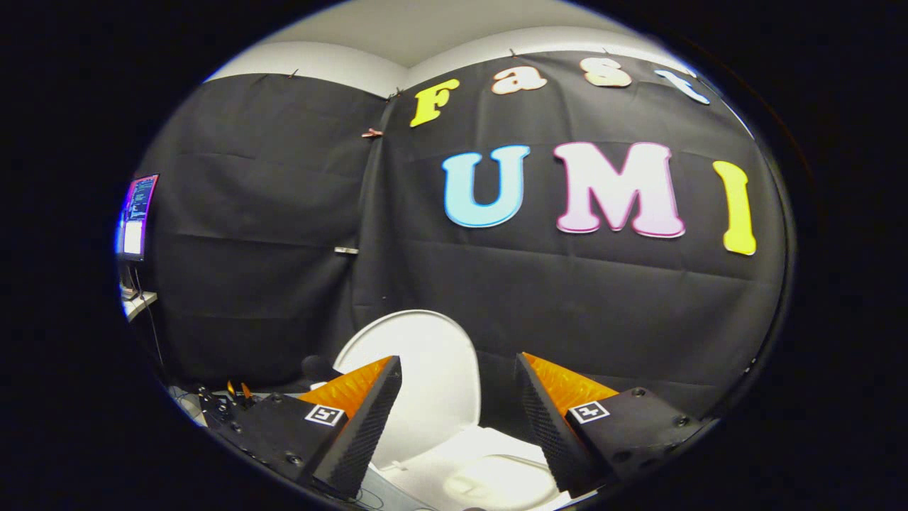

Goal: Open the toilet lid.

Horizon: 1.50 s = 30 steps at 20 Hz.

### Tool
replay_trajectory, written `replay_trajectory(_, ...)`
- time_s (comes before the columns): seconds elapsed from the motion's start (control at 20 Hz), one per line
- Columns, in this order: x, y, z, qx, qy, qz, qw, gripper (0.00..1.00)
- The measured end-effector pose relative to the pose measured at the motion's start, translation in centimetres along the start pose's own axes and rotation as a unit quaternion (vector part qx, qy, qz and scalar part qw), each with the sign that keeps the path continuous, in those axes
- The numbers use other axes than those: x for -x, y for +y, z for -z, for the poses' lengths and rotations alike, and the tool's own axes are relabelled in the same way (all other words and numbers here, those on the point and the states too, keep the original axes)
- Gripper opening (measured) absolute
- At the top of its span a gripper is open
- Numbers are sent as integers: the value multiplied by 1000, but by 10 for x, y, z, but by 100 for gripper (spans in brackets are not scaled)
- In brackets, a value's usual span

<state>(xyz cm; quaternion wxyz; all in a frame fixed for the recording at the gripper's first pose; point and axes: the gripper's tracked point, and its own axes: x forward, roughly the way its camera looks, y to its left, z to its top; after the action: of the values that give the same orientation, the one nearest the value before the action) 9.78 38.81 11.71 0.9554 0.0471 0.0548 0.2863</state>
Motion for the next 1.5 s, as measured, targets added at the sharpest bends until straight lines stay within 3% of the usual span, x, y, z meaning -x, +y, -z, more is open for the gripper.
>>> replay_trajectory(0.35, 80, -113, 19, 10, -17, 96, 995, 99)
replay_trajectory(0.65, 145, -180, 52, 21, -18, 171, 985, 98)
replay_trajectory(1.05, 203, -228, 112, -1, -8, 241, 971, 99)
replay_trajectory(1.25, 214, -246, 114, -23, -28, 264, 964, 99)
replay_trajectory(1.5, 214, -255, 116, 8, -38, 272, 961, 99)
